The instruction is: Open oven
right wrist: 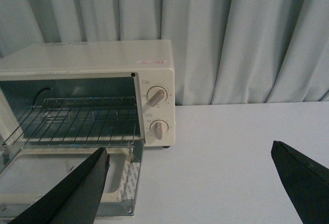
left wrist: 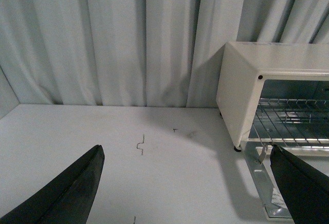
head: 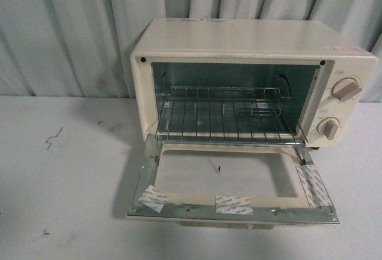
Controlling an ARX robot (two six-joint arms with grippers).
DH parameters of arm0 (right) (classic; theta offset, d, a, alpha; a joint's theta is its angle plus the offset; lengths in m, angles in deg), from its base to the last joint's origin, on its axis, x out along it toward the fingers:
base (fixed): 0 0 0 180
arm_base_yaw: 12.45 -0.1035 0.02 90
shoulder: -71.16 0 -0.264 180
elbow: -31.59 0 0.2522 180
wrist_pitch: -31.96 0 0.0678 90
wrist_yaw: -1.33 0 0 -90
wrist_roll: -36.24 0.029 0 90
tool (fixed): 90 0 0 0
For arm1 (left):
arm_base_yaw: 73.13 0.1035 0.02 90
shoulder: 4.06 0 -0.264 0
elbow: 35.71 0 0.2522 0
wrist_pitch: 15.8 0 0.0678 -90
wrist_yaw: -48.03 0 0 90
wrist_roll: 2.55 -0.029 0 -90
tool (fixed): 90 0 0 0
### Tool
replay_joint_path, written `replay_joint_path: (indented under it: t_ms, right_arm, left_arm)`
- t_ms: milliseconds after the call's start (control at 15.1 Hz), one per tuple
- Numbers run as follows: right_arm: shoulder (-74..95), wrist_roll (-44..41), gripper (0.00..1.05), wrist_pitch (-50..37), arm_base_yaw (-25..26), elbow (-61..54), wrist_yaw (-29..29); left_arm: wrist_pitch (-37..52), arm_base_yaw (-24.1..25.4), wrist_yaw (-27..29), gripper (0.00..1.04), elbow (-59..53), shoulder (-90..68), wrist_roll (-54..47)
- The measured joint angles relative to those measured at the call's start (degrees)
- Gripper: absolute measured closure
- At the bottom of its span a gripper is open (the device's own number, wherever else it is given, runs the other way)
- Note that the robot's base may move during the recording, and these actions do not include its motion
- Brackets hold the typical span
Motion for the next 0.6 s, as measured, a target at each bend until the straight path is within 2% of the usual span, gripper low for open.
replay_joint_path:
  t_ms: [595]
  right_arm:
    - [0.0, 0.0, 0.06, 0.0, 0.0, 0.0, 0.0]
  left_arm:
    - [0.02, 0.0, 0.0, 0.07, 0.0, 0.0, 0.0]
